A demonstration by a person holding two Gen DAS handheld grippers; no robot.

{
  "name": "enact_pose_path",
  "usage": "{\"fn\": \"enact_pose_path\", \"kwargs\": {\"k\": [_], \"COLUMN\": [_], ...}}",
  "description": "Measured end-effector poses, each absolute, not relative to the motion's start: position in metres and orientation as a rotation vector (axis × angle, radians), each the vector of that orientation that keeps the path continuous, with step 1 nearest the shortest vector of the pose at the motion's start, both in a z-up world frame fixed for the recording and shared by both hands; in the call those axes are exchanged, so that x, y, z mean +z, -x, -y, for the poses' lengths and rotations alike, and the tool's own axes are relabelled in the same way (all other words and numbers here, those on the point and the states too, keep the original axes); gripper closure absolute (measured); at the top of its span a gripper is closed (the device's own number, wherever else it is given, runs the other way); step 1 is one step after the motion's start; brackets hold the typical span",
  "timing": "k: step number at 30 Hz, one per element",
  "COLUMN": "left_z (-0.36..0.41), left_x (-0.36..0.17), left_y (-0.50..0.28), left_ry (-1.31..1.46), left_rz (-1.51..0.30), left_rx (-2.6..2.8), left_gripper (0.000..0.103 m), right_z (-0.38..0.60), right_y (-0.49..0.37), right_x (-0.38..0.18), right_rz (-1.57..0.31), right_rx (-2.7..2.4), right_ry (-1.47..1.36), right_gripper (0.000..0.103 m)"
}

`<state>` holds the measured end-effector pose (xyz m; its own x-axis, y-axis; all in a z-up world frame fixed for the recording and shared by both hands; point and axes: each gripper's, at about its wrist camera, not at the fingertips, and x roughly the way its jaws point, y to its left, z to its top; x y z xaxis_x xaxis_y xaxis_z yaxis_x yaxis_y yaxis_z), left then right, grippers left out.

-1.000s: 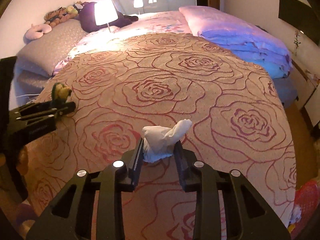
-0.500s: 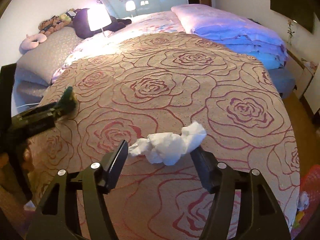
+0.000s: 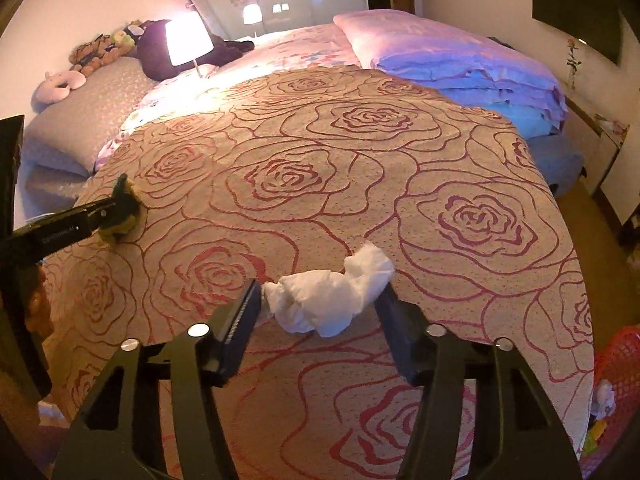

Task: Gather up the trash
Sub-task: 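Carry the green item and tissue to the wastebasket and open both tools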

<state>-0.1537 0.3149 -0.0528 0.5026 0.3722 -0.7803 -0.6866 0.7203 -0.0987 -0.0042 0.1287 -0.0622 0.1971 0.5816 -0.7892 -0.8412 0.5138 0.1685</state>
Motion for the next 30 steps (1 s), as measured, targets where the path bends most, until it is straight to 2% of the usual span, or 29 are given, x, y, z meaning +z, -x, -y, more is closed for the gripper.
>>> {"fn": "enact_pose_path", "kwargs": {"k": [4, 8, 30], "left_z": [-0.306, -0.298, -0.250], "left_x": [-0.053, -0.052, -0.044], "left_y": [0.147, 0.144, 0.113], "left_ry": [0.400, 0.389, 0.321], "left_rz": [-0.828, -0.831, -0.853], "left_rx": [0.649, 0.638, 0.527], "left_gripper": [0.071, 0.071, 0.071], "right_z": [-0.129, -0.129, -0.075], "right_y": [0.004, 0.006, -0.031], "right_x": [-0.064, -0.062, -0.052], "right_rz": [-0.930, -0.924, -0.913], "right_rx": [1.026, 1.035, 0.869], "right_ry": [0.343, 0.346, 0.240], "right_gripper": [0.062, 0.067, 0.067]}}
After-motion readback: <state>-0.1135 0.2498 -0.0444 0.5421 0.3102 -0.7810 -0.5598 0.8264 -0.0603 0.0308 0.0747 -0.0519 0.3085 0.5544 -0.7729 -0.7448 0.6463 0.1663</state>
